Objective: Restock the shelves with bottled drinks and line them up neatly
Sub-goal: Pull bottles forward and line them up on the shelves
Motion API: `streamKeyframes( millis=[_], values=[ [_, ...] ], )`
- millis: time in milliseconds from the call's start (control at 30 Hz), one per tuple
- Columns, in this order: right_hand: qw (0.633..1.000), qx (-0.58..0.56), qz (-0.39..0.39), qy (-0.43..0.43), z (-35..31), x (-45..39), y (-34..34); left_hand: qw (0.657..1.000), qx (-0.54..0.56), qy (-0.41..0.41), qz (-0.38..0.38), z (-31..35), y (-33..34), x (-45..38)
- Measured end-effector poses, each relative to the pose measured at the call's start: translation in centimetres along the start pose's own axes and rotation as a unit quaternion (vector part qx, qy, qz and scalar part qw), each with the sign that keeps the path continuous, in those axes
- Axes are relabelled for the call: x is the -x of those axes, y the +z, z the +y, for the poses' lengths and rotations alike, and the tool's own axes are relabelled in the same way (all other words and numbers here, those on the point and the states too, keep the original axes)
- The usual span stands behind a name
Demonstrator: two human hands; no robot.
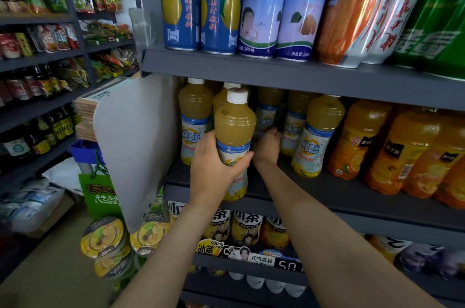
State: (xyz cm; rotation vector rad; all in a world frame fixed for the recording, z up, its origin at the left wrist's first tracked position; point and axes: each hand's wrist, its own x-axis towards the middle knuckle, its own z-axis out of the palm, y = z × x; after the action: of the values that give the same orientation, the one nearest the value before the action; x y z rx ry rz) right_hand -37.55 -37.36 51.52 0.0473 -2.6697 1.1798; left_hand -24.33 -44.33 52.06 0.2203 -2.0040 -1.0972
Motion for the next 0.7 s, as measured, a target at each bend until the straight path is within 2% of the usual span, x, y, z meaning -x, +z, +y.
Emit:
streamKeyframes(
  millis=[200, 300, 367, 433, 467, 533, 567, 633, 700],
  values=[
    [0.999, 0.036, 0.019, -0.028, 0.6, 0.0, -0.4, 1.0, -0.008, 0.003, 0.009, 0.1, 0.2, 0.1],
    [0.997, 0.017, 0.035, -0.061, 0.9, 1.1, -1.9, 1.0, -0.015, 0.004, 0.009, 0.2, 0.3, 0.1],
    [0.986, -0.006, 0.09, -0.142, 1.3, 2.5, -3.6, 1.0, -0.014, 0.006, 0.01, 0.2, 0.3, 0.1],
    [0.954, -0.02, 0.195, -0.229, 2.3, 4.0, -5.4, 1.0, -0.009, 0.009, 0.01, 0.2, 0.4, 0.2],
    [0.939, -0.014, 0.248, -0.237, 3.0, 4.5, -6.3, 1.0, -0.005, 0.009, 0.01, 0.2, 0.5, 0.2],
    [0.931, 0.01, 0.315, -0.183, 4.5, 4.9, -7.6, 1.0, -0.002, 0.007, 0.01, 0.3, 0.6, 0.3],
    [0.939, 0.015, 0.312, -0.145, 5.1, 4.7, -7.9, 1.0, -0.003, 0.009, 0.01, 0.3, 0.6, 0.3],
    [0.972, -0.002, 0.225, -0.065, 6.2, 3.9, -7.7, 1.0, -0.007, 0.01, 0.007, 0.4, 0.5, 0.3],
    [0.989, -0.042, 0.142, -0.004, 6.8, 3.3, -7.4, 1.0, -0.01, 0.007, 0.0, 0.5, 0.3, 0.2]
  ],
)
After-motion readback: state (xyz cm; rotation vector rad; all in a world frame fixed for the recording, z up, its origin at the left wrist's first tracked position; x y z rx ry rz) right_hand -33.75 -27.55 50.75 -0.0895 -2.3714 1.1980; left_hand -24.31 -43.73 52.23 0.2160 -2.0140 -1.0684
